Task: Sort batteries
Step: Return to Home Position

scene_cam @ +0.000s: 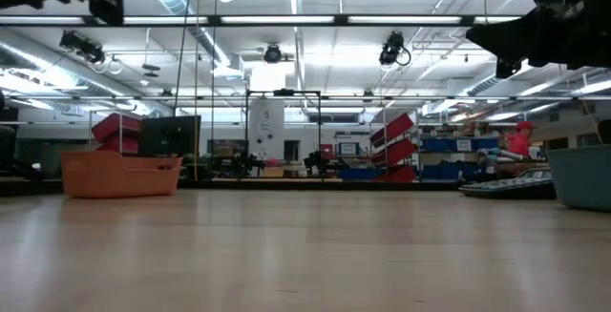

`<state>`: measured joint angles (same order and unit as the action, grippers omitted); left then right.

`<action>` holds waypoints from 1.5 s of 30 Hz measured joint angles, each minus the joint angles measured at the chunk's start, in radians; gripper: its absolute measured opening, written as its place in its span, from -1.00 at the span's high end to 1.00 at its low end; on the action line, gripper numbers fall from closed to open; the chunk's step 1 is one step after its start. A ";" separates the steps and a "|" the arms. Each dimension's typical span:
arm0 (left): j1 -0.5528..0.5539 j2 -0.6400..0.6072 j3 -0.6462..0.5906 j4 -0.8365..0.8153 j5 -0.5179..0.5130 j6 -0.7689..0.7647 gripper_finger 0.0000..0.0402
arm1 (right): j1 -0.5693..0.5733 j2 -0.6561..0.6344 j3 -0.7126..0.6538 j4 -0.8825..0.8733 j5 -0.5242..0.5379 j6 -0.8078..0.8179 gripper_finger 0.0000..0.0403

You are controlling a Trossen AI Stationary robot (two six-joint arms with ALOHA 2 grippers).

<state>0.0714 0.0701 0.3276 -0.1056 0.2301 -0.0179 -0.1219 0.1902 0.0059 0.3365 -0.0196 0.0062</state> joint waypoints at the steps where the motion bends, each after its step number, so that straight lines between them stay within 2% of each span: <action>1: -0.007 -0.038 0.001 -0.052 -0.017 0.016 1.00 | 0.000 -0.005 0.000 -0.018 -0.023 -0.023 1.00; 2: -0.015 -0.069 -0.012 -0.085 -0.041 0.036 1.00 | -0.001 -0.009 0.000 -0.041 -0.051 -0.046 1.00; 5: -0.032 -0.064 -0.077 -0.012 -0.067 0.094 1.00 | -0.001 -0.009 0.000 -0.103 -0.127 -0.050 1.00; 11: -0.066 -0.015 -0.300 0.281 0.006 0.191 1.00 | 0.001 0.014 0.000 -0.113 -0.155 0.031 1.00; 12: -0.075 -0.020 -0.320 0.258 0.031 0.210 1.00 | 0.001 0.014 0.000 -0.113 -0.162 0.053 1.00; 15: -0.103 -0.015 -0.319 0.170 0.102 0.256 1.00 | 0.004 0.016 0.000 -0.107 -0.176 0.138 1.00; 17: -0.121 -0.020 -0.319 0.196 0.161 0.276 1.00 | 0.005 0.016 0.000 -0.110 -0.178 0.229 1.00; 20: -0.127 -0.019 -0.319 0.250 0.140 0.205 1.00 | 0.005 0.017 0.000 -0.113 -0.186 0.396 0.99; 23: -0.127 -0.019 -0.319 0.275 0.138 0.095 1.00 | 0.005 0.017 0.000 -0.106 -0.190 0.481 0.98; 28: -0.127 -0.019 -0.319 0.278 0.138 -0.015 1.00 | 0.005 0.017 0.000 -0.105 -0.191 0.489 0.99; 45: -0.127 -0.019 -0.319 0.279 0.137 -0.014 1.00 | 0.005 0.017 0.000 -0.105 -0.191 0.489 0.99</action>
<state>-0.0551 0.0513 0.0082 0.1738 0.3676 -0.0315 -0.1173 0.2073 0.0059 0.2314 -0.2108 0.4950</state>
